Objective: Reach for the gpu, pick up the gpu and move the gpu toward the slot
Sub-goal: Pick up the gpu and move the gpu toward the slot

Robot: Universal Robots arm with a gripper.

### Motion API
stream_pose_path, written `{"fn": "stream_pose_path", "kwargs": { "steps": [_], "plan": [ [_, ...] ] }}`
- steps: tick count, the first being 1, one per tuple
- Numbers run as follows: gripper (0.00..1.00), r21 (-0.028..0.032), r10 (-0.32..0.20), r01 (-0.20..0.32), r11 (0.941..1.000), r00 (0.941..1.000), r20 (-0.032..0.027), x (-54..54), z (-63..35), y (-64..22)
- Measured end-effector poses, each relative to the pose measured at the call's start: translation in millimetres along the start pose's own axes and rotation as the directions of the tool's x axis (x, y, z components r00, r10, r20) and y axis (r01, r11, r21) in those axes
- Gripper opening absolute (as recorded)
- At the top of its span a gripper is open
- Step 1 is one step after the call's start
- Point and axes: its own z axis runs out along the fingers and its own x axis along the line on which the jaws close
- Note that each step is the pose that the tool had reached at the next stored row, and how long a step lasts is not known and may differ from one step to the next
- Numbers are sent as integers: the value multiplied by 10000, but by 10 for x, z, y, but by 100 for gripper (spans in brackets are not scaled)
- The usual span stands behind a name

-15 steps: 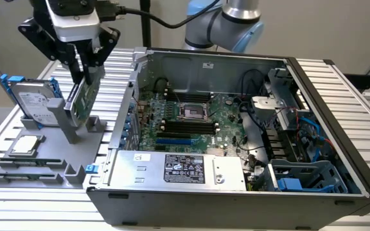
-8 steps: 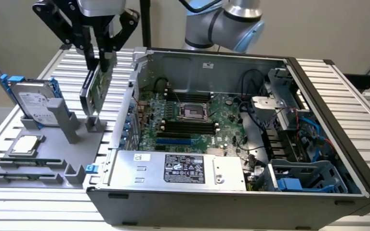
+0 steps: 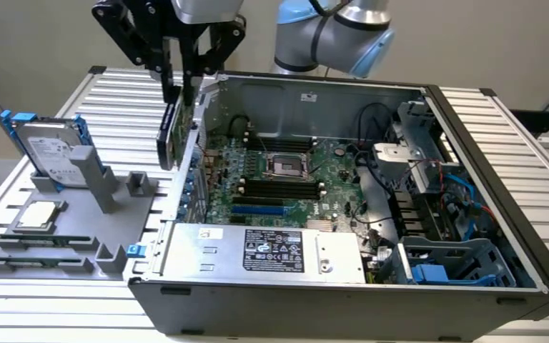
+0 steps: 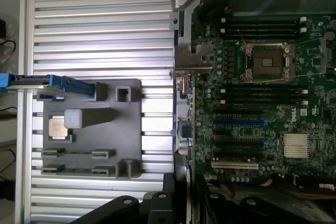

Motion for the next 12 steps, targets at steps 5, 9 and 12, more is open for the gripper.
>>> {"fn": "stream_pose_path", "kwargs": {
  "steps": [5, 9, 12],
  "plan": [
    [26, -81, -6, 6, 10000, 10000, -1, -225, -18, 4],
    [26, -138, -10, 10, 9999, 10000, -2, -409, -32, 7],
    [26, -171, -13, 13, 9999, 10000, -2, -543, -43, 9]
  ]
}}
